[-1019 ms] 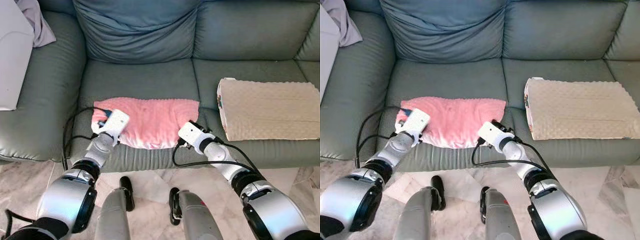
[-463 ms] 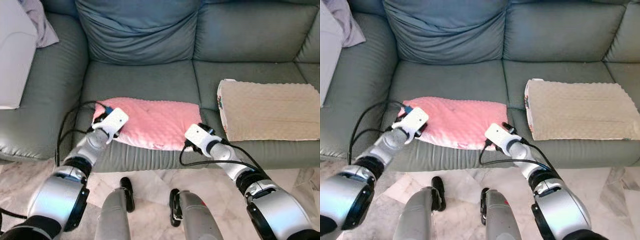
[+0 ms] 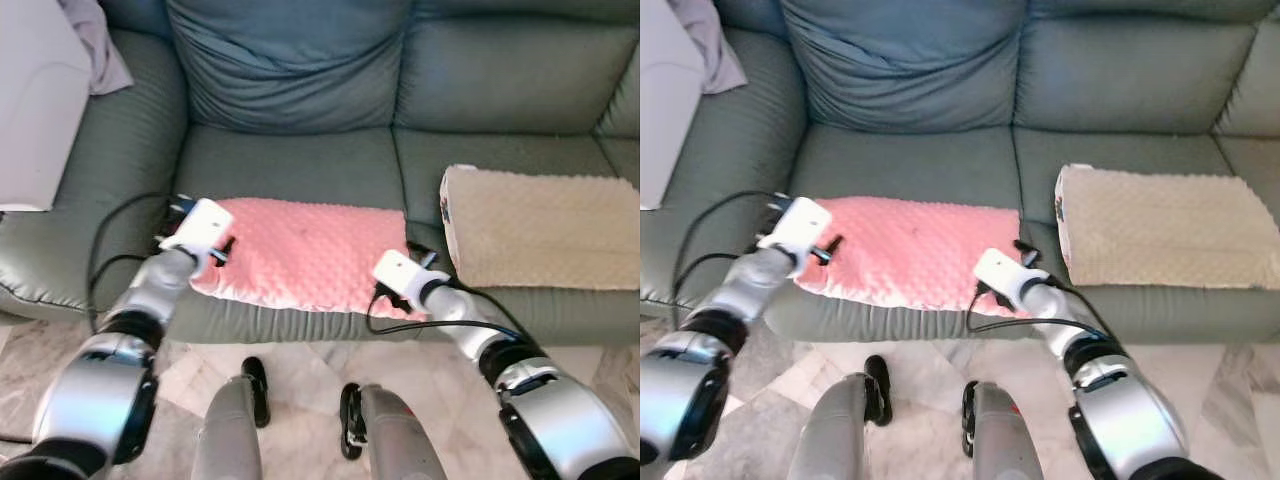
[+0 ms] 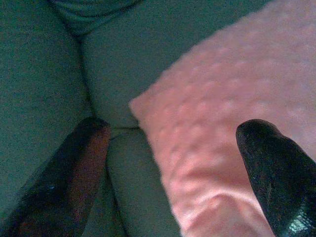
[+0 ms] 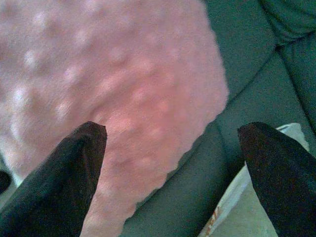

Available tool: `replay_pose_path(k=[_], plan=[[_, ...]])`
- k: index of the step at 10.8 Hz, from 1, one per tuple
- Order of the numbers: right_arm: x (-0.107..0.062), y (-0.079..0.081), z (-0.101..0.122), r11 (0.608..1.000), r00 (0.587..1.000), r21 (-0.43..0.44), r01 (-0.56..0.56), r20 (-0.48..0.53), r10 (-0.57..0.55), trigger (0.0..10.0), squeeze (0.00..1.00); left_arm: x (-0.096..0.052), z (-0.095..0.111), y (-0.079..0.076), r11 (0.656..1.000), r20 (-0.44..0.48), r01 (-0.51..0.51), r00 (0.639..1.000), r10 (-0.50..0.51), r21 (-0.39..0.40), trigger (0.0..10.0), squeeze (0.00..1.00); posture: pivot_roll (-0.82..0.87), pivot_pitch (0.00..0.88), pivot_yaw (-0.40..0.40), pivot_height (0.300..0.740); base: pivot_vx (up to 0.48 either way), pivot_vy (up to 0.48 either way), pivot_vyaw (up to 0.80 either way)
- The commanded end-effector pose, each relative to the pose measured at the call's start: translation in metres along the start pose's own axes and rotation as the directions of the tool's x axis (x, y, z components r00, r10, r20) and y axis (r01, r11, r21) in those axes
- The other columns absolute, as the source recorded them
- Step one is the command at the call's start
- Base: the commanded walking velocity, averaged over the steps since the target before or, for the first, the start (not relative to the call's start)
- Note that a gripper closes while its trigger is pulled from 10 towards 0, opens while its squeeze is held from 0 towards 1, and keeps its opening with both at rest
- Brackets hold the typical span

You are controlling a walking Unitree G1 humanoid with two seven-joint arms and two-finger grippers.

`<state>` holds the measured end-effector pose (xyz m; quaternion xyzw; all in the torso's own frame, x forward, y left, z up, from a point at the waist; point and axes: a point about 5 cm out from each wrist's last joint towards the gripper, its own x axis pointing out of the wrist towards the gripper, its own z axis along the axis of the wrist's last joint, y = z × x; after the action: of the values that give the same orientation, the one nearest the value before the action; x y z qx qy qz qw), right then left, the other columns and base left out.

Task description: Move the pillow to the sofa

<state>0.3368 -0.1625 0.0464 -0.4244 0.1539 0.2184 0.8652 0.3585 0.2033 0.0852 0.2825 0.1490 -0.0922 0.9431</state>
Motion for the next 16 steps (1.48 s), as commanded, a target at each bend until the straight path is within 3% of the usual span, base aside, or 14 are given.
replay_pose_path(k=[1,3,4,5,6,7,8,10,13,16], plan=[[-0.001,0.002,0.000,0.999,1.000,0.044,-0.004,0.017,0.004,10.0,1.00,-0.004,-0.010,0.001,0.999,-0.013,-0.008,1.000,0.008,-0.035,10.0,1.00,-0.01,0.172,-0.017,0.740,0.000,0.000,0.00],[-0.001,0.004,0.015,0.974,0.990,0.220,-0.053,0.139,0.023,10.0,1.00,-0.009,-0.010,0.004,0.990,0.036,-0.015,0.999,0.021,-0.144,10.0,1.00,-0.01,0.163,-0.014,0.740,0.000,0.000,0.00],[-0.005,0.007,0.013,0.950,0.983,0.298,-0.096,0.175,0.044,10.0,1.00,-0.015,-0.020,0.001,0.991,0.018,0.003,1.000,-0.001,-0.135,10.0,1.00,-0.01,0.162,-0.014,0.740,0.000,0.000,0.00],[-0.011,0.010,0.015,0.888,0.967,0.427,-0.170,0.247,0.066,10.0,1.00,-0.021,-0.030,-0.007,0.990,0.008,0.043,0.999,-0.043,-0.136,10.0,1.00,-0.02,0.166,-0.008,0.740,0.000,0.000,0.00],[-0.014,0.015,0.018,0.853,0.950,0.465,-0.239,0.293,0.107,10.0,1.00,-0.024,-0.034,-0.008,0.989,-0.003,0.041,0.999,-0.042,-0.139,10.0,1.00,-0.03,0.176,-0.005,0.740,0.000,0.000,0.00],[-0.022,0.028,0.028,0.819,0.905,0.440,-0.368,0.372,0.207,10.0,1.00,-0.027,-0.039,-0.008,0.987,-0.018,0.051,0.998,-0.055,-0.155,10.0,0.96,-0.03,0.179,-0.004,0.740,0.000,0.000,0.00],[-0.025,0.043,0.026,0.789,0.876,0.406,-0.461,0.349,0.332,10.0,1.00,-0.031,-0.048,-0.010,0.988,-0.068,0.087,0.993,-0.097,-0.126,10.0,0.36,-0.02,0.184,-0.007,0.740,0.000,0.000,0.00],[-0.022,0.051,0.011,0.762,0.874,0.428,-0.486,0.251,0.416,10.0,1.00,-0.039,-0.057,-0.017,0.977,-0.120,0.163,0.976,-0.180,-0.140,10.0,0.00,0.00,0.194,-0.016,0.740,0.000,0.000,0.00],[-0.029,0.072,0.009,0.678,0.807,0.459,-0.574,0.180,0.562,10.0,1.00,-0.053,-0.063,-0.019,0.967,-0.145,0.212,0.962,-0.233,-0.144,10.0,0.00,0.02,0.228,-0.022,0.740,0.000,0.000,0.00],[-0.041,0.073,-0.006,0.659,0.776,0.454,-0.600,0.130,0.617,10.0,1.00,-0.054,-0.059,-0.019,0.966,-0.140,0.212,0.962,-0.233,-0.150,10.0,0.00,0.01,0.263,-0.013,0.740,0.000,0.000,0.00]])
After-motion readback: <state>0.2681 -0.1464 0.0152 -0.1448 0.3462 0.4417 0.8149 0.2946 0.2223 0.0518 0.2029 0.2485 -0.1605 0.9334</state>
